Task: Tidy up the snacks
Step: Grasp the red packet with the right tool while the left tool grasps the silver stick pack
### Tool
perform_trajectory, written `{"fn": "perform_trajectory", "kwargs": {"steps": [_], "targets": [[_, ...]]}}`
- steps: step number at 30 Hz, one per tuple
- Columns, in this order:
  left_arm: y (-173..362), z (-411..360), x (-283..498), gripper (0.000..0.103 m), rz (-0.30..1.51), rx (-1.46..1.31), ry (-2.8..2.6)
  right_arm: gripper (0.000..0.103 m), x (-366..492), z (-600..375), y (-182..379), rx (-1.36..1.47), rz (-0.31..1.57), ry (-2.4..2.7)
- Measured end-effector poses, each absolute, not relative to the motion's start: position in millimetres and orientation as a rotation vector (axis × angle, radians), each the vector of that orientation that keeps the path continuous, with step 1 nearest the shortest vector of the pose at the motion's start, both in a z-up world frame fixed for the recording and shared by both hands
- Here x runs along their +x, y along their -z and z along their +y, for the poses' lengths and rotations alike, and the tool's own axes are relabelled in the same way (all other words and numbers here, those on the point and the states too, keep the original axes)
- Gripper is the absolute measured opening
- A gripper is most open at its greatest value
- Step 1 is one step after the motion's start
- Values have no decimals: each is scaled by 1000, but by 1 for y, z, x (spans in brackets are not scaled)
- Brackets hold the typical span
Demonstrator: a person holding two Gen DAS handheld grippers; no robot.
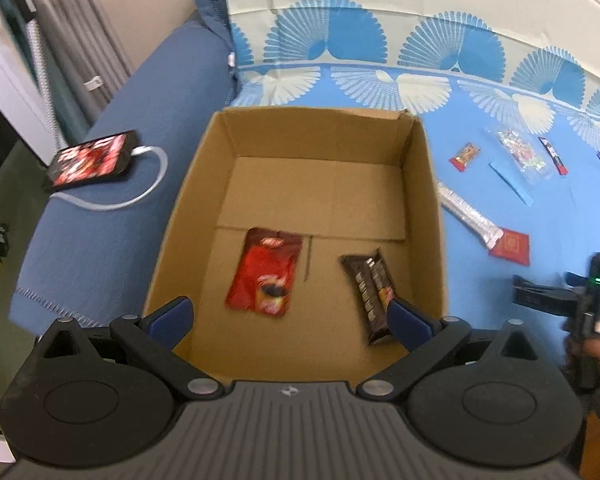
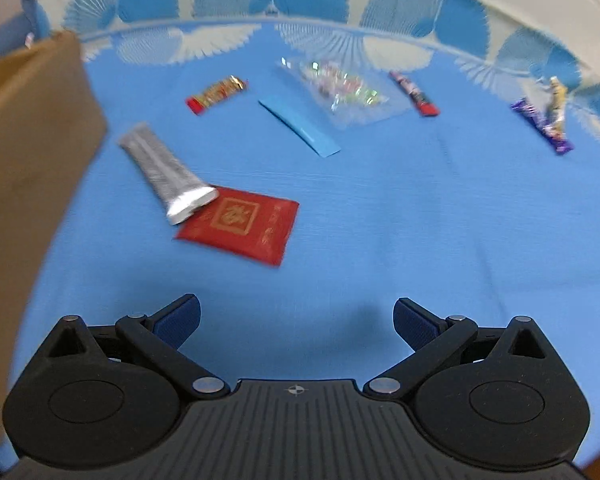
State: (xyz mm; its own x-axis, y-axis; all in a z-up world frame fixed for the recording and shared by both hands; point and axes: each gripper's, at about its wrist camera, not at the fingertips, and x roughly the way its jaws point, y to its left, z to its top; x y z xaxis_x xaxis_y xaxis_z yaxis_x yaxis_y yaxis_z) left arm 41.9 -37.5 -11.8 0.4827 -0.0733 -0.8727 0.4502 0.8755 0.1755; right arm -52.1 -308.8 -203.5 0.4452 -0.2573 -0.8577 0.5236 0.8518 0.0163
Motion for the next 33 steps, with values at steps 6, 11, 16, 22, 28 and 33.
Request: {"fn": "perform_trajectory", "kwargs": {"steps": [6, 11, 16, 22, 28, 33], "targets": [[16, -99, 70, 103, 1000, 434, 351, 102, -3, -330, 223, 213, 900, 385], [28, -167, 84, 103, 1048, 397, 474, 87, -12, -355, 228, 253, 854, 422], [67, -246, 88, 103, 1136, 397, 600, 55, -48, -372, 223, 241, 830, 454], [145, -318, 98, 103, 1296, 376, 574, 55, -88, -412, 226, 368, 835, 666], [222, -342, 128, 103, 1365, 353, 374, 62, -107, -416, 230, 400, 815, 701], [252, -334, 157, 103, 1405, 270, 315, 76, -104, -420, 234, 404, 804, 695]]}}
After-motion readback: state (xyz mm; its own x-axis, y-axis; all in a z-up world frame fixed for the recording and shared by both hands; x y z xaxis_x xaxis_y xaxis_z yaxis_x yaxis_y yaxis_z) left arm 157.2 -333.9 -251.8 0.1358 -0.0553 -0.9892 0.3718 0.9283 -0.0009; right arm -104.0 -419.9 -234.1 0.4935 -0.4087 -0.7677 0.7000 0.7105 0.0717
